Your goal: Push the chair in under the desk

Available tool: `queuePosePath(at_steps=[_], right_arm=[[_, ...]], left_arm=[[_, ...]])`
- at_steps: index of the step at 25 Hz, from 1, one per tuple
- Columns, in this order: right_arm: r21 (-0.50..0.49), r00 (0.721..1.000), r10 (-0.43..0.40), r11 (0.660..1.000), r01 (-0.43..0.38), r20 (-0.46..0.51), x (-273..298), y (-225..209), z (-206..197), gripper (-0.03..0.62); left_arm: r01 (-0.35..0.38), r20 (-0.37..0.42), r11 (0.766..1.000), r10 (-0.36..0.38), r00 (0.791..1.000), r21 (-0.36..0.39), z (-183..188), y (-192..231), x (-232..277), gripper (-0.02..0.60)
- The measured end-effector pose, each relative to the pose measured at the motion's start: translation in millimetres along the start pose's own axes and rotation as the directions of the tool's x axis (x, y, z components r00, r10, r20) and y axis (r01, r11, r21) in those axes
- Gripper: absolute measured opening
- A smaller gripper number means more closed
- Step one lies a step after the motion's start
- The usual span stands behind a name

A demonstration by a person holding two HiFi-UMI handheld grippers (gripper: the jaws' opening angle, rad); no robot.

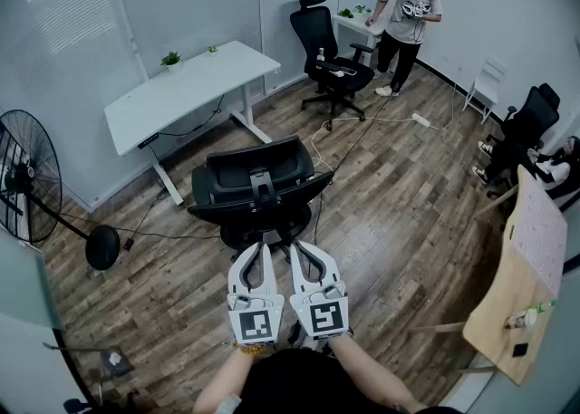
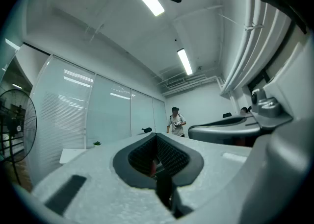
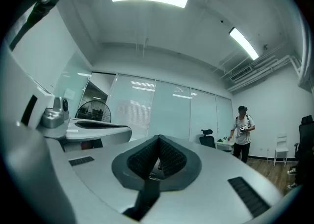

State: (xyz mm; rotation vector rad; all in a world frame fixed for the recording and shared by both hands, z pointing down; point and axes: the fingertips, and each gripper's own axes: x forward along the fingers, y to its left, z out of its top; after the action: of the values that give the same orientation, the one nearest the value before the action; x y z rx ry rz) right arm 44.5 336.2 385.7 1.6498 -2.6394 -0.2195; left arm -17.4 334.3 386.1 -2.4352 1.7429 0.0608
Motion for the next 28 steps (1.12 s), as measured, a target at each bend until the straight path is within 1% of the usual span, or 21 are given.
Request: queuePosePath(at_steps=[3,5,9,17,22,24,28], right_arm=[[0.012,1.000,-0.013,1.000,0.013,0.011,-2,-9,-2,-0.003],[0.020,1.000,-0.007,1.000,0.007,0.012,-4,-15,-5,0.000],[0.030,1.000,0.012,0.999,-0.012,-0.008,-5,-26,-13,0.001],[0.027,0.997,0.079,0.997,-0.078,-0.022,-6,-38,-30,0.001],[0.017,0.995,0.097,0.995,-0.097,-0.038,2,-43,-41,0.001],[0.019,0.994,0.096,0.995,-0.095,-0.047,8,-47,-46,0.000],[-0.002,0.993,0.106,0.994,-0.106,-0.056,23,-48,-52,0.002]], left_arm=[[-0.005,-0.007,1.000,0.005,1.000,0.001,-3,-5,2,-0.006],[-0.011,-0.015,1.000,0.011,1.000,0.000,-5,-9,3,-0.006],[-0.031,-0.036,1.000,0.031,0.999,0.000,-9,-14,6,-0.006],[-0.064,-0.044,0.997,0.066,0.997,0.043,-9,-28,12,-0.006],[-0.075,-0.047,0.996,0.078,0.996,0.055,-15,-23,20,-0.006],[-0.076,-0.053,0.996,0.078,0.996,0.048,-21,-21,25,-0.006],[-0.069,-0.025,0.996,0.071,0.997,0.061,-29,-12,36,-0.006]])
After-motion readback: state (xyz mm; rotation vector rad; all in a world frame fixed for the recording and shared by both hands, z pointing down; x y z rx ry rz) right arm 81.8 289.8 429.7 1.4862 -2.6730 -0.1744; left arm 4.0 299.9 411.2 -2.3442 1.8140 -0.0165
